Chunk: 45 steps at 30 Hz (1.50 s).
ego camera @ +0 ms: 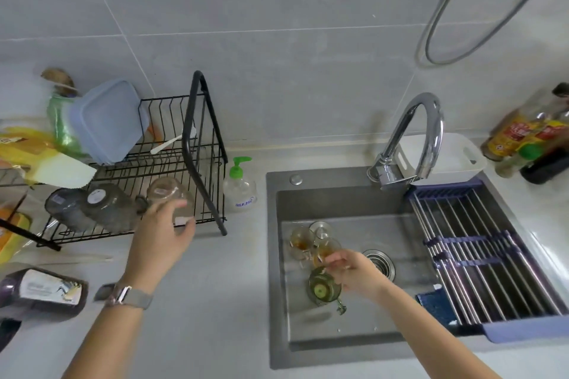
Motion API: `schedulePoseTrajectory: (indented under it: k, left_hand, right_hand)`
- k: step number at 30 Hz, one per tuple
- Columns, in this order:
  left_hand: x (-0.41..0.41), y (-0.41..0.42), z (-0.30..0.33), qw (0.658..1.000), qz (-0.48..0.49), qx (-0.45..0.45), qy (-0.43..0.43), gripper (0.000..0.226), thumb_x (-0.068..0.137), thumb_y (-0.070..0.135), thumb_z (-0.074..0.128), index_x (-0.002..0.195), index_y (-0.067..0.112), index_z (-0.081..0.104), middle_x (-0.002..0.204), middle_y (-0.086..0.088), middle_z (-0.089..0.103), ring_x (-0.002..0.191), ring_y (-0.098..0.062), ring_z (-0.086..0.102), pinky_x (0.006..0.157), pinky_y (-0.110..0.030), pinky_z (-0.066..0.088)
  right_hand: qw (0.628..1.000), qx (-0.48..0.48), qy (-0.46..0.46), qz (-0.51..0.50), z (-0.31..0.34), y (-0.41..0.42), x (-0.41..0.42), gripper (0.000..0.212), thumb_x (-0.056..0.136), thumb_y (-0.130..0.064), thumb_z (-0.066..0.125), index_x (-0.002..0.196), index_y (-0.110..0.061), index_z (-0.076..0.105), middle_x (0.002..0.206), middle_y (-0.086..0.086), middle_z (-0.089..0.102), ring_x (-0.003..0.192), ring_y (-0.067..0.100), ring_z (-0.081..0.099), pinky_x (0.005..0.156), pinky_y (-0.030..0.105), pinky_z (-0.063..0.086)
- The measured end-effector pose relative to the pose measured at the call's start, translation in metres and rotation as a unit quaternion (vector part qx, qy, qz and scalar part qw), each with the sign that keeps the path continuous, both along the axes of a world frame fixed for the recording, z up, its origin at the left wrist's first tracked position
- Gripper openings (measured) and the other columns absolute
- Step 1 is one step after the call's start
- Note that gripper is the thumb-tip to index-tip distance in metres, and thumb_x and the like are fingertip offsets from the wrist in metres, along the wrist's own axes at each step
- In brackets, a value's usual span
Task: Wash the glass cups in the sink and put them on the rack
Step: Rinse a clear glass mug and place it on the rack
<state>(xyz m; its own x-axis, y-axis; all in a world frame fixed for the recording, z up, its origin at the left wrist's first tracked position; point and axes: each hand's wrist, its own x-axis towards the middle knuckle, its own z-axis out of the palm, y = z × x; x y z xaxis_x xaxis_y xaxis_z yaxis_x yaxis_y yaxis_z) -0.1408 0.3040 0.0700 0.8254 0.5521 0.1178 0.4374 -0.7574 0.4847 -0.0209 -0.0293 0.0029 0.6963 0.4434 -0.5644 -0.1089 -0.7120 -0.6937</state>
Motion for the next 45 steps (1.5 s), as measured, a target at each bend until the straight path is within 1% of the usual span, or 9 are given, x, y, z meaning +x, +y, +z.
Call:
schedulePoseTrajectory:
  k: [2,4,11,15,23,31,38,41,45]
  left_hand:
    - [-0.011,-0.046,-0.004,0.993,-0.017,-0.111,-0.029,0.030,0.080,0.012,0.073,0.110,0.011,0.067,0.110,-0.004,0.066,0.099,-0.021,0.065,0.087,-0.034,0.050]
    - [-0.009,-0.089,-0.017,0.985,-0.065,-0.162,0.008,0.030,0.077,0.027,0.070,0.106,0.018,0.068,0.105,0.004,0.066,0.093,-0.013,0.066,0.086,-0.030,0.051]
    - [0.042,-0.191,-0.067,0.957,-0.170,-0.162,0.172,0.025,0.091,0.030,0.059,0.116,0.030,0.061,0.108,0.017,0.063,0.091,0.000,0.062,0.081,-0.020,0.053]
    - [0.064,-0.226,-0.087,0.945,-0.140,-0.217,0.201,0.024,0.093,0.024,0.057,0.117,0.024,0.061,0.099,0.015,0.062,0.082,0.003,0.058,0.069,-0.005,0.045]
    - [0.079,-0.250,-0.108,0.940,-0.050,-0.266,0.208,0.025,0.093,0.023,0.055,0.116,0.025,0.062,0.094,0.017,0.063,0.084,0.003,0.062,0.079,-0.017,0.054]
    - [0.069,-0.263,-0.122,0.937,0.026,-0.290,0.192,0.023,0.093,0.022,0.055,0.115,0.025,0.063,0.095,0.017,0.063,0.081,0.005,0.060,0.068,-0.001,0.043]
    - [0.053,-0.265,-0.125,0.931,0.056,-0.300,0.200,0.022,0.093,0.023,0.055,0.114,0.030,0.062,0.093,0.023,0.062,0.083,0.008,0.060,0.068,-0.002,0.042]
    - [0.049,-0.265,-0.123,0.931,0.061,-0.296,0.206,0.023,0.093,0.025,0.055,0.114,0.032,0.061,0.094,0.024,0.062,0.085,0.009,0.059,0.070,-0.003,0.044]
    - [0.044,-0.265,-0.121,0.933,0.065,-0.287,0.208,0.022,0.093,0.025,0.054,0.113,0.034,0.061,0.092,0.025,0.061,0.083,0.009,0.059,0.067,-0.003,0.042]
  right_hand:
    - [1.000,-0.011,0.004,0.000,-0.001,-0.014,0.010,0.028,0.090,0.000,0.046,0.093,-0.023,0.060,0.100,0.000,0.063,0.082,0.011,0.057,0.063,0.008,0.042]
    - [1.000,-0.021,-0.005,-0.006,-0.004,-0.027,0.021,0.025,0.091,0.001,0.044,0.101,-0.016,0.060,0.100,0.003,0.062,0.078,0.010,0.055,0.059,0.004,0.039]
    - [0.997,-0.082,-0.010,0.007,-0.050,-0.066,0.051,0.018,0.089,-0.001,0.048,0.093,-0.016,0.058,0.095,0.002,0.061,0.080,0.016,0.054,0.058,0.015,0.040]
    - [0.984,-0.157,0.032,0.085,-0.072,-0.082,0.064,0.022,0.091,-0.010,0.047,0.071,-0.020,0.050,0.062,0.001,0.048,0.045,0.013,0.040,0.041,0.017,0.024]
    - [0.976,-0.133,0.170,0.025,-0.120,-0.069,0.086,0.025,0.089,-0.008,0.048,0.109,-0.016,0.061,0.092,0.010,0.063,0.068,0.020,0.058,0.051,0.024,0.046]
    - [0.970,-0.106,0.219,0.011,-0.167,-0.052,0.097,0.035,0.093,-0.026,0.056,0.127,-0.018,0.056,0.098,0.007,0.061,0.072,0.016,0.059,0.056,0.024,0.050]
    - [0.975,-0.062,0.209,0.046,-0.180,-0.036,0.082,0.036,0.100,-0.040,0.043,0.123,-0.015,0.054,0.113,0.008,0.058,0.103,0.024,0.058,0.063,0.021,0.051]
    - [0.978,-0.052,0.199,0.030,-0.185,-0.037,0.081,0.036,0.101,-0.039,0.041,0.123,-0.014,0.055,0.117,0.009,0.058,0.104,0.025,0.057,0.064,0.022,0.050]
    - [0.984,-0.058,0.162,0.037,-0.191,-0.043,0.085,0.034,0.102,-0.035,0.039,0.116,-0.011,0.059,0.106,0.012,0.063,0.092,0.023,0.058,0.083,0.037,0.053]
